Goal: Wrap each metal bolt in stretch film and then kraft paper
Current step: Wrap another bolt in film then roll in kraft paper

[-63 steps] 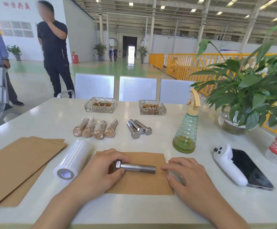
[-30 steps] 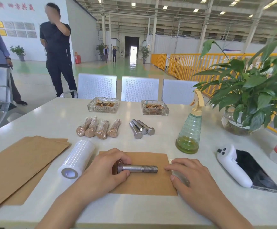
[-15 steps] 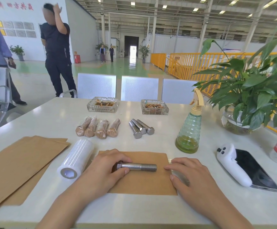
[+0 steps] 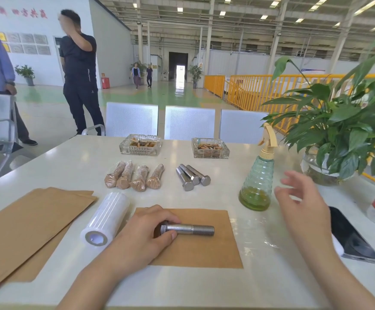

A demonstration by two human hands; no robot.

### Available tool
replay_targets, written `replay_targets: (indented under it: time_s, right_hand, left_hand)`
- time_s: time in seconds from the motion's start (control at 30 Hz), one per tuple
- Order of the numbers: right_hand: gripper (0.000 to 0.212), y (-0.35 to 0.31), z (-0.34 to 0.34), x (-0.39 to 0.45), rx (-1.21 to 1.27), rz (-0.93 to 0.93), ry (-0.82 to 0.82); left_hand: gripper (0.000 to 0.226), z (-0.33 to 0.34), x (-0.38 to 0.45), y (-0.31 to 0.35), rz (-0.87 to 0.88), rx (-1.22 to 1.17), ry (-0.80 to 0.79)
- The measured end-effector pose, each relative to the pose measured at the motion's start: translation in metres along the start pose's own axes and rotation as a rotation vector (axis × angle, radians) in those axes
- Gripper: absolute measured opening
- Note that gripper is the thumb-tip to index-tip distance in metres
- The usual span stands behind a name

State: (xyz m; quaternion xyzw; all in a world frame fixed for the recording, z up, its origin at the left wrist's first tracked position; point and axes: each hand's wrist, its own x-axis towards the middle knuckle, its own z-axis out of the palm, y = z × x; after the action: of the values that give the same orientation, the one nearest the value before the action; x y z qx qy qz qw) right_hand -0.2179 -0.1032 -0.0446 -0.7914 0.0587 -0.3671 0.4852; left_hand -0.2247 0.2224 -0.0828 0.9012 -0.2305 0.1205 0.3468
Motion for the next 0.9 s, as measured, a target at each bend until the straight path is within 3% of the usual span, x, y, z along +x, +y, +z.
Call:
replay_targets:
  time_s: [0.13,0.27,0.43,0.7,0.9]
  right_hand:
    - [0.068,-0.013,0.009,0.044,0.018,0.174,-0.094]
    - [0.078,-0.025,0.026,0.073,0.120,0.205,-0.209]
    - [0.049,-0.030,0.048,0.092,0.151,0.223,-0.255]
    - [0.020,-0.036,0.054,0.094,0.143,0.225,-0.239]
    - [0.014,-0.038,0.048,0.089,0.119,0.215,-0.288]
  left_hand:
    - [0.020,0.000,0.000,0.003,-0.008,-0.015,0.005]
    - [0.020,-0.001,0.000,0.003,-0.013,-0.007,0.000]
    - [0.020,0.000,-0.001,0.000,-0.022,0.002,0.004]
    - [0.024,-0.001,0.000,-0.004,-0.026,-0.003,-0.004]
    - [0.022,0.000,0.001,-0.005,-0.027,-0.008,0.007]
